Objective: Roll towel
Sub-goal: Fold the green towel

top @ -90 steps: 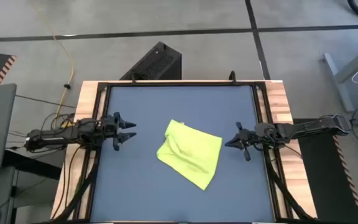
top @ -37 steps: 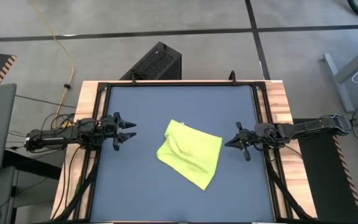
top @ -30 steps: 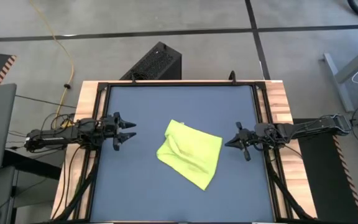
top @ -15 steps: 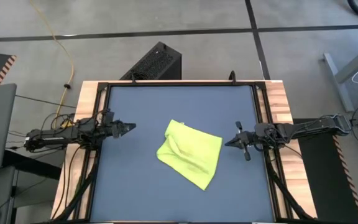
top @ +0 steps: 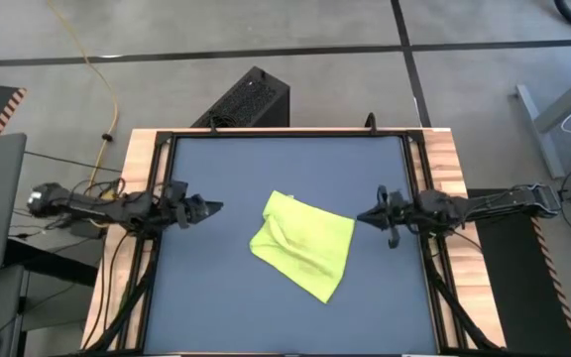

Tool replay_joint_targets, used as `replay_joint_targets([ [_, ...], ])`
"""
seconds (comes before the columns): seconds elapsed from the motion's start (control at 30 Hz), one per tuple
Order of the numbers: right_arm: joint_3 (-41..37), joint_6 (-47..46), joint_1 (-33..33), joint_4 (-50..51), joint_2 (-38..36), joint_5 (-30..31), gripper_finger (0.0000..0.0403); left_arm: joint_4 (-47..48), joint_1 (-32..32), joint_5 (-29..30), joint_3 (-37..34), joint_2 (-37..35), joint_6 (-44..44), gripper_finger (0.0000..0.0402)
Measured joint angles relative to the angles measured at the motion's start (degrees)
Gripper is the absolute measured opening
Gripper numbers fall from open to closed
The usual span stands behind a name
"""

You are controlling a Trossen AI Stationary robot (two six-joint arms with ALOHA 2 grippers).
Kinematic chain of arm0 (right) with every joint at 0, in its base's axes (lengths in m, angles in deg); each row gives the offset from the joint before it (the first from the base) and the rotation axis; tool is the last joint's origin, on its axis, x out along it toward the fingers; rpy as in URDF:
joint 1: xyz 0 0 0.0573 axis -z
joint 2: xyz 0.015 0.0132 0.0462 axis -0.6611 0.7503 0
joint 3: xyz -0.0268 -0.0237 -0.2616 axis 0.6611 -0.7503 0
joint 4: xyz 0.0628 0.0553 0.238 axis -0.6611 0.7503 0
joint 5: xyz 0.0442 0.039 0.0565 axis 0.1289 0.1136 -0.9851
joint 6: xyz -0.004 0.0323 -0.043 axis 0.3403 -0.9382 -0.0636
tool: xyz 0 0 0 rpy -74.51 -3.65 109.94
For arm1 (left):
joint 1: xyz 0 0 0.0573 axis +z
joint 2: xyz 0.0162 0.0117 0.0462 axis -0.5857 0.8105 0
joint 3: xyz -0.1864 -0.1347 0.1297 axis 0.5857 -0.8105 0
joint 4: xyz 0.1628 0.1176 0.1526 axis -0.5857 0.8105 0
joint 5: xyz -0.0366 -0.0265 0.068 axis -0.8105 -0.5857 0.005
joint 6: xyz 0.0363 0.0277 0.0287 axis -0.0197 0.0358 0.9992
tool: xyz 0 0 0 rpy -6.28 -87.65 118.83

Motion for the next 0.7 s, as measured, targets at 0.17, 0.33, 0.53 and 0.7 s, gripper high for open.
replay_joint_targets([
  [0.17,2.52,-15.51,-0.16,-9.0,0.3,1.26,0.0025,-5.75,-2.65,-0.94,4.31,15.05,6.13,0.0219],
  [0.33,9.74,-16.3,-2.01,-8.99,4.52,-1.99,0.0025,-5.66,-3.25,-4.59,11.84,28.1,21.43,0.0219],
  [0.53,17.4,-15.09,-7.11,-9.07,14.66,0.07,0.0025,3.01,-3.23,-8.14,19.86,40.43,38.34,0.0219],
  [0.7,19.21,-15.04,-12.81,-9.08,23.4,0.04,0.0025,15.11,-3.22,-12.5,25.06,47.51,47.49,0.0219],
])
